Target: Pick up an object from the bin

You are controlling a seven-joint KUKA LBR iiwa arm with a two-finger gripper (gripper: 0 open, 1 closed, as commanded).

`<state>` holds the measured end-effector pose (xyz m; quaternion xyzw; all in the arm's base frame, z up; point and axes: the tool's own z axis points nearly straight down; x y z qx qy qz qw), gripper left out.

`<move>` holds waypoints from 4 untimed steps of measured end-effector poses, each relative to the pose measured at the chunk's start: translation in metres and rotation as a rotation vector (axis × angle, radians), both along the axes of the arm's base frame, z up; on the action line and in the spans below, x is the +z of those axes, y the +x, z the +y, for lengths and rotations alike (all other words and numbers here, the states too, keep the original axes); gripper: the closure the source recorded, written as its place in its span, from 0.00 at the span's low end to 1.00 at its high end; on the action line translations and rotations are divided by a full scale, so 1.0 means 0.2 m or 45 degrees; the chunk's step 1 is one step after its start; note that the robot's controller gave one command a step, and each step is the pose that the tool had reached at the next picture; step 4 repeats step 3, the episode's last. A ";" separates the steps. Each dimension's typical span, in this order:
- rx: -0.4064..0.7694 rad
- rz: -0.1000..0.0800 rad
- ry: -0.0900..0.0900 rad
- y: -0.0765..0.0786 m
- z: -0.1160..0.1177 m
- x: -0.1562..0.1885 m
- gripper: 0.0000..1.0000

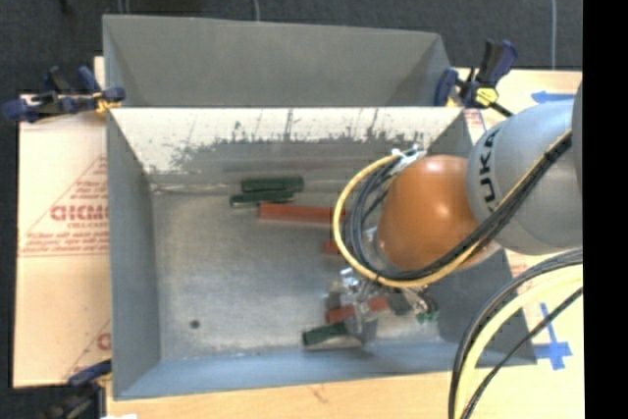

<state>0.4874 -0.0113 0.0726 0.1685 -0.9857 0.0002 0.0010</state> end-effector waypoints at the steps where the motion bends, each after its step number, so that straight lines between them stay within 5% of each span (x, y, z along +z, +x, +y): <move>1: -0.060 0.002 0.002 0.04 -0.07 0.16 1.00; 2: -0.077 -0.021 -0.001 0.13 0.04 0.22 1.00; 3: 0.044 -0.005 0.001 0.03 -0.26 0.66 1.00; 4: 0.044 -0.005 0.001 0.03 -0.26 0.66 1.00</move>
Offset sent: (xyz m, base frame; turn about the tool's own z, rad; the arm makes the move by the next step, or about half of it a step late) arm 0.0356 0.0502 0.0058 0.0336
